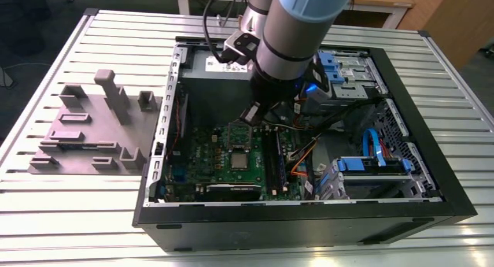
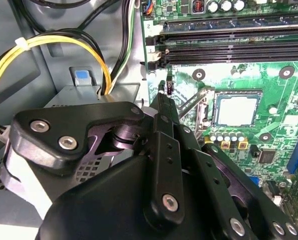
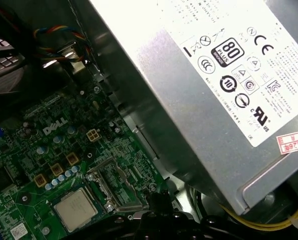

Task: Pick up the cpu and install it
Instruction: 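Close the cpu cover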

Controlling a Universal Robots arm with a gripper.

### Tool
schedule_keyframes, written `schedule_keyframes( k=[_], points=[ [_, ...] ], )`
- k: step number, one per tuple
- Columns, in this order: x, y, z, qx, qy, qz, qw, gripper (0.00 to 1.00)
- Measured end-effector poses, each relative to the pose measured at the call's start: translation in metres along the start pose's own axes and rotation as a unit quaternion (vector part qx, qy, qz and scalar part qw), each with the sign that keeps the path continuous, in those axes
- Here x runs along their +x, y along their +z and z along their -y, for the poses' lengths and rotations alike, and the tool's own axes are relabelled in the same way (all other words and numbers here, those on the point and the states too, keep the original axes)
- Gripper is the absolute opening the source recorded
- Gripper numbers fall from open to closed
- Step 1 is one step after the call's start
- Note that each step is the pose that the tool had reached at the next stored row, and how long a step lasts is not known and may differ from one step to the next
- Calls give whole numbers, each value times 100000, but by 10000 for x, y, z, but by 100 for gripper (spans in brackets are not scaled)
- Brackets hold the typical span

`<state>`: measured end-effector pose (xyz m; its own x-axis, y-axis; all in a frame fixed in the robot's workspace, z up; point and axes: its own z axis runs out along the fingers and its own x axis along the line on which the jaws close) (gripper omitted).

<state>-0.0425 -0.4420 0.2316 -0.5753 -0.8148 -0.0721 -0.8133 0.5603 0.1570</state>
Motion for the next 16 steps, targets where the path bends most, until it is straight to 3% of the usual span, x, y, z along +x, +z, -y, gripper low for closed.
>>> schedule_keyframes(
  k=[16],
  points=[
    [7,-66,-28,3,-4,-5,100000,10]
  ],
)
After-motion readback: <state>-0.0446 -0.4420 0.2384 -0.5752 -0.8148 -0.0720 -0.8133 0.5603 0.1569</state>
